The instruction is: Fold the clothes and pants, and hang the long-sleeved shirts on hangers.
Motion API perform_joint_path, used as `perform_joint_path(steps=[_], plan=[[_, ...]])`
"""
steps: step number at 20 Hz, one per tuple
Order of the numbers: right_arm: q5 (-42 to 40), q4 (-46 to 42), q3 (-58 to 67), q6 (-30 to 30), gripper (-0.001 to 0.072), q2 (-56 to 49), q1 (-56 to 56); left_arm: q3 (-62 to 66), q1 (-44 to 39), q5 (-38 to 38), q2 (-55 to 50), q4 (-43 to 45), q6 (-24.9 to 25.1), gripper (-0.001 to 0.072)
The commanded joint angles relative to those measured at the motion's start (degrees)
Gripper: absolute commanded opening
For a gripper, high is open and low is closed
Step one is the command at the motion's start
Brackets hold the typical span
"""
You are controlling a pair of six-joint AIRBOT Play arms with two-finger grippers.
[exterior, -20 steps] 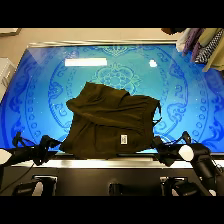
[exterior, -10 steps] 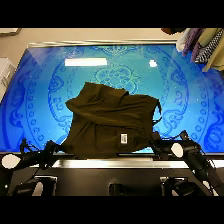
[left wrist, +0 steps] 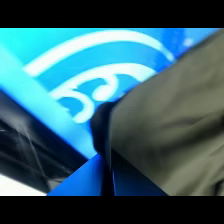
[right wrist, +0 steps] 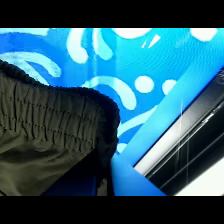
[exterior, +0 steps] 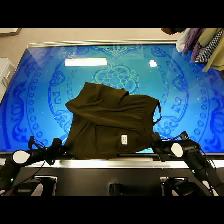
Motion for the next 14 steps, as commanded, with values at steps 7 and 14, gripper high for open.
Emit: perform_joint_path(steps=[7, 14], plan=[[30.0, 0.6, 10.4, -13.8, 0.0042, 14.9, 0.1, 21.2, 10.7, -25.6, -1.3, -0.6, 27.7, 0.0012], [36.8, -2.0, 27.1, -10.6, 0.0045, 12.2, 0.0, 44.9, 13.4, -23.8, -5.0, -7.3, 25.2, 0.0011]])
